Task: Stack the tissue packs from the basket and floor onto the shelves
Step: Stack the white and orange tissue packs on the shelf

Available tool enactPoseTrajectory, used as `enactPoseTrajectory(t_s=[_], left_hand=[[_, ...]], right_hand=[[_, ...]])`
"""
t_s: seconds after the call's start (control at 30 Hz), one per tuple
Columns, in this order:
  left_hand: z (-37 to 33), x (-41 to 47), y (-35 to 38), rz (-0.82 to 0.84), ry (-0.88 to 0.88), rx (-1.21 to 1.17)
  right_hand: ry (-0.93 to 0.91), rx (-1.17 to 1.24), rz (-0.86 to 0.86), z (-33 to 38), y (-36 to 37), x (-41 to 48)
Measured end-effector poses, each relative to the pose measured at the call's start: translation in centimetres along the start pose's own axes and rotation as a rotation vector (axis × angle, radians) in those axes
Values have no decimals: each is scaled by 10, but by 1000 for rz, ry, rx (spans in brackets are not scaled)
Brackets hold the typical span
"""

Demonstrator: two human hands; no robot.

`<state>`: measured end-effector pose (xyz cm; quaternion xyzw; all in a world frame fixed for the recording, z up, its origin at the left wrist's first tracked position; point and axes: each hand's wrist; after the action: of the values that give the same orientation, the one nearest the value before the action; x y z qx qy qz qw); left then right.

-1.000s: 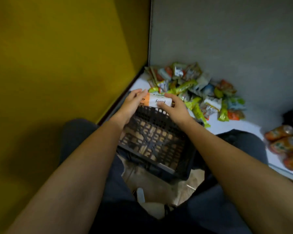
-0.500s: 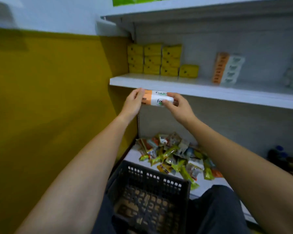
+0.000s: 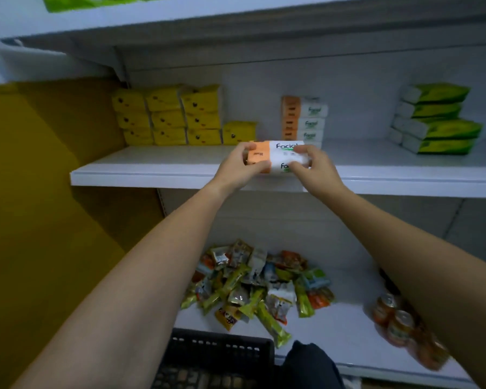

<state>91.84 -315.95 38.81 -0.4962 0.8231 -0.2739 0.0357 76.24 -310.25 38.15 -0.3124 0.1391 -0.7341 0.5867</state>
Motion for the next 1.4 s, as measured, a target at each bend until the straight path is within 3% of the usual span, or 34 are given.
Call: enactPoseTrajectory(t_s=[0.27,0.57,0.83,0.97,1.17,1.27,1.4], left_hand=[[9,99,38,123,16,107],[31,121,53,-127,40,264],[35,123,56,-58,44,412],[30,107,54,-134,96,469],[55,46,46,-231,159,575],[84,-7,37,-217,162,657],[138,-80,18,-168,20,732]], right_hand=[[124,-110,4,-60,-42,72],[54,-165,-153,-93,-36,88],[71,-344,-63,-92,-32,86],[8,-427,-78,-84,-29,69],[-255,-509,-46,-62,19,13],[-325,-498,58,-55,64,-16],[-329,-457,210,-58,134,-59]])
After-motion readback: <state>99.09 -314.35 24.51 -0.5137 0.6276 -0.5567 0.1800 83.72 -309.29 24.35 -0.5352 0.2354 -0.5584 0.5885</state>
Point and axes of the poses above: each hand's wrist, its own x-axis towards the middle knuckle, its own y-axis out of the palm, z = x × y, and after that the axes turned 13 degrees about z, right-handed
